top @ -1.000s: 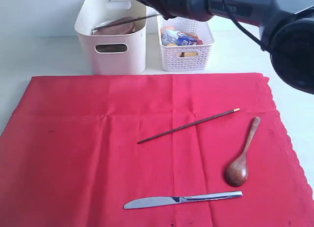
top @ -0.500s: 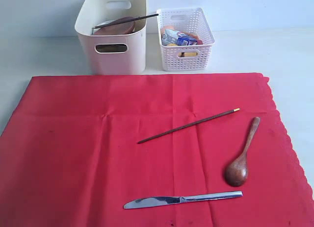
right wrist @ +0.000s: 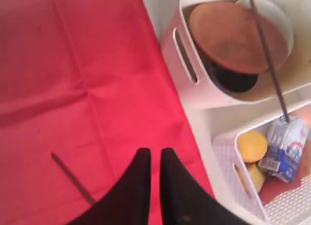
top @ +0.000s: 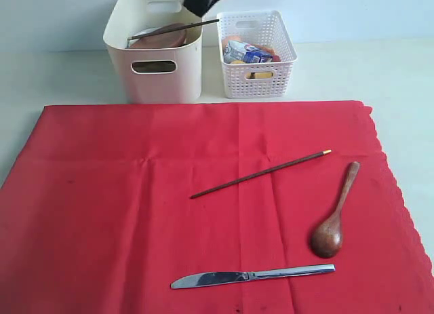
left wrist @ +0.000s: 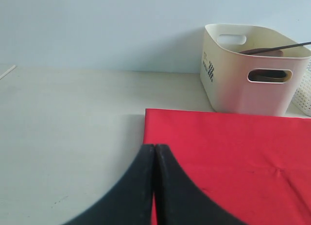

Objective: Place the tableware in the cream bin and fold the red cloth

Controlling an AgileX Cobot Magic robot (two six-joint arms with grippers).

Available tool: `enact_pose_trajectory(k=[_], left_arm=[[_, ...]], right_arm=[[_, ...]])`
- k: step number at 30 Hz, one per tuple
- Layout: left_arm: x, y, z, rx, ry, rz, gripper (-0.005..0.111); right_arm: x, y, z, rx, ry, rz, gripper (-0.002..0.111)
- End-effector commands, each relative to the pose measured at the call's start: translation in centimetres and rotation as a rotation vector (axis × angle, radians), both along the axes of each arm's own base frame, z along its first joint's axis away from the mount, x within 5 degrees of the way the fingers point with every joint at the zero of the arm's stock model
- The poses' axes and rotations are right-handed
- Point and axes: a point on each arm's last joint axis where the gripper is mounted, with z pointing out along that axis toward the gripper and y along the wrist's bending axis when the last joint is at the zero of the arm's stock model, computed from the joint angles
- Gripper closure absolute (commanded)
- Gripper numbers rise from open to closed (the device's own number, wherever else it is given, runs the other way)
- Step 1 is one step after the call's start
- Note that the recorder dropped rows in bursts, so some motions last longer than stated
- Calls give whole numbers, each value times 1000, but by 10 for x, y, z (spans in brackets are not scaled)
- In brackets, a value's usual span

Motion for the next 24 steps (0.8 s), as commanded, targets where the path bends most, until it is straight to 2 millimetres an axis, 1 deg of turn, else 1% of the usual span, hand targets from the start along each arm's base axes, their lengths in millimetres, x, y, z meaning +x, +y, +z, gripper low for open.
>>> enact_pose_trajectory(k=[1, 3, 6, 9, 14, 15, 17, 19, 21, 23, 24], left_arm=[[0, 0, 1, -10, -12, 3, 104], [0, 0, 1, -10, -12, 3, 104], [0, 0, 1, -10, -12, 3, 104], [0, 0, 1, -10, -12, 3, 104], [0, 0, 1, -10, -12, 3, 104], [0, 0, 1, -10, -12, 3, 104], [0, 0, 1, -10, -12, 3, 104], [0, 0, 1, -10, -12, 3, 104], [0, 0, 1, -10, -12, 3, 104], [0, 0, 1, -10, -12, 3, 104], [0, 0, 1, -10, -12, 3, 104]], right_arm=[[-7, -11, -21, -101, 47, 10, 108], [-8, -15, -39, -165, 74, 10, 108], [-13, -26, -72, -283, 130, 14, 108], [-16, -33, -104, -358, 142, 42, 108], [-20, -47, -145, -500, 155, 72, 108], [-21, -49, -153, -519, 161, 78, 105], [-23, -52, -165, -547, 179, 87, 97], [-22, -52, -176, -560, 179, 94, 87], [-21, -51, -185, -561, 176, 98, 73], [-19, -50, -192, -569, 176, 129, 62], [-19, -49, -195, -569, 174, 143, 59]])
